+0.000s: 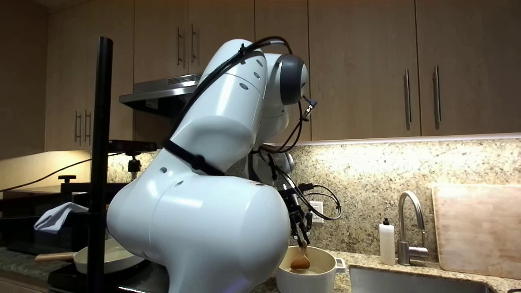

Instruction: Use the wooden spoon to stir in the white pot

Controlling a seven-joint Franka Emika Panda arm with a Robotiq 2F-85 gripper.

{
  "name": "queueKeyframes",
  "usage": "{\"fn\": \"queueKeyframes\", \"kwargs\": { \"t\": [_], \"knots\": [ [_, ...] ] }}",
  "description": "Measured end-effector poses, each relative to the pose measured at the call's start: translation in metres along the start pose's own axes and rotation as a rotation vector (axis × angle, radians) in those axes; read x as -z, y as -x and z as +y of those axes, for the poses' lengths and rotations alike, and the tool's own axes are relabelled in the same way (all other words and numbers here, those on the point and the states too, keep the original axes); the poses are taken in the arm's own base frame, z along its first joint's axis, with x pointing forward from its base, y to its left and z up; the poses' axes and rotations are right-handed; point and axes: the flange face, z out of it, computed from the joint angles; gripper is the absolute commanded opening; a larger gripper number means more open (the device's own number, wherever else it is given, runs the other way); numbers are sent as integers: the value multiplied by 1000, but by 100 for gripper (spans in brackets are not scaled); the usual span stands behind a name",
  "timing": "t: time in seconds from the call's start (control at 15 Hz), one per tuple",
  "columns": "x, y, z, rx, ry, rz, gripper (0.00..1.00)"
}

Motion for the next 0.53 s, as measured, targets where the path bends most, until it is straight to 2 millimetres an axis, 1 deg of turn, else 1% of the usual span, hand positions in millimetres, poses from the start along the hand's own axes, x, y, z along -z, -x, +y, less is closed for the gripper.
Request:
{"fn": "queueKeyframes", "kwargs": {
  "t": [0.33,0.53],
  "knots": [
    [-16,0,-4,19,-14,-24,9],
    [-31,4,-7,26,-26,-32,9]
  ]
}}
